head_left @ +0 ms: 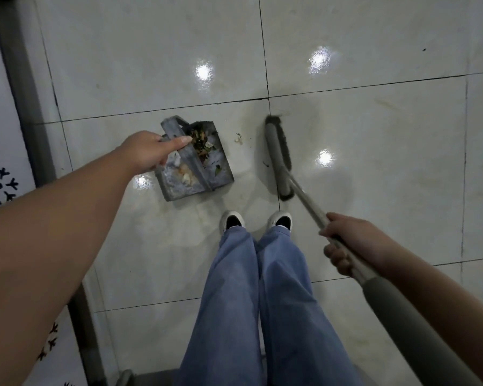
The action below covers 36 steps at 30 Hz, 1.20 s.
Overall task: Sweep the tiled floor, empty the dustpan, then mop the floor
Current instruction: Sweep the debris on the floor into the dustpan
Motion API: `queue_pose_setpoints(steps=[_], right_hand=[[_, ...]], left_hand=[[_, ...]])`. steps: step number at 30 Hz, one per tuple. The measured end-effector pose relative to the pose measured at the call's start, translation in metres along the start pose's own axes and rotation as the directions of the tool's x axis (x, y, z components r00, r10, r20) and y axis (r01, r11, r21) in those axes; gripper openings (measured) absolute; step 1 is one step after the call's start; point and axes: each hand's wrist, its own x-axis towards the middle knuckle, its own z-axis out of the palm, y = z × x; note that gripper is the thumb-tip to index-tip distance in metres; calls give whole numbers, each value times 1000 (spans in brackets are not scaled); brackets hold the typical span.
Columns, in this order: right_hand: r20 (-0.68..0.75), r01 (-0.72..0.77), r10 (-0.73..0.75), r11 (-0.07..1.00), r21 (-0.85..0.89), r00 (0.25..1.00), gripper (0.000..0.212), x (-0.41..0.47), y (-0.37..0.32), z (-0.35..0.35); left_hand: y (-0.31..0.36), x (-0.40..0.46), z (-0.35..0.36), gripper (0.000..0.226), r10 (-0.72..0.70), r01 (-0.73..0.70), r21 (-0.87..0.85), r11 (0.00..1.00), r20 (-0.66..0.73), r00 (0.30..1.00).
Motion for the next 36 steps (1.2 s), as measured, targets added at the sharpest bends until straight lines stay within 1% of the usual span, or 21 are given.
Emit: queue_pose_setpoints(steps=[2,4,6,8,10,12,14,19,23,26,27,28,29,31,32,33,35,36], right_hand=[[36,27,-24,997,-73,999,19,1,-6,18],[105,44,-29,988,-145,994,23,1,-17,37],[168,31,-4,987,-160,986,23,1,-30,49],[194,28,7,984,-177,981,24,-3,-37,47],[196,8,27,985,-174,980,26,-16,-33,28],[161,-34,55,991,-132,985,33,-32,-25,4],[105,-87,97,992,-97,990,36,-49,-20,-16],[-6,-133,133,987,-89,991,37,-69,-25,-46],[-138,-74,57,990,-119,989,33,-62,-31,-51],[-206,-7,-42,973,-230,978,40,-44,-33,-42],[-216,12,-81,953,-303,973,42,-35,-33,-34],[-223,29,-126,919,-394,967,39,-25,-32,-23],[-209,41,-170,858,-512,963,33,-14,-29,-11],[-123,75,-247,662,-746,961,25,6,-19,14],[-69,96,-262,568,-818,963,28,13,-11,25],[-27,112,-259,509,-853,966,37,18,-3,32],[39,135,-225,429,-893,974,54,19,14,41],[68,146,-204,396,-907,977,58,13,18,44]], left_hand=[[6,4,-2,64,5,-5,-2,1000,24,1000],[9,6,-2,63,5,-4,-18,1000,37,999],[8,4,1,61,6,-5,-27,1000,32,999],[3,3,1,60,3,-3,-30,1000,12,1000],[-4,1,-4,60,-8,9,-32,999,6,1000],[-13,-2,-10,62,-27,27,-33,999,8,1000],[-21,-7,-12,63,-35,35,-23,999,22,999],[-37,-24,4,66,-63,67,-70,995,50,997],[-58,-39,15,67,-124,121,-164,979,-6,992],[-66,-48,27,67,-164,160,-219,963,-1,986],[-67,-50,33,66,-171,169,-237,957,14,985],[-66,-51,39,66,-175,176,-257,950,24,984],[-65,-52,43,65,-180,180,-278,943,26,983],[-65,-53,49,64,-190,184,-310,933,13,982],[-65,-54,51,63,-197,189,-322,928,8,980],[-67,-56,53,63,-206,195,-334,922,4,979],[-74,-61,58,64,-222,207,-351,913,-2,975],[-77,-63,60,64,-229,213,-351,912,-4,973]])
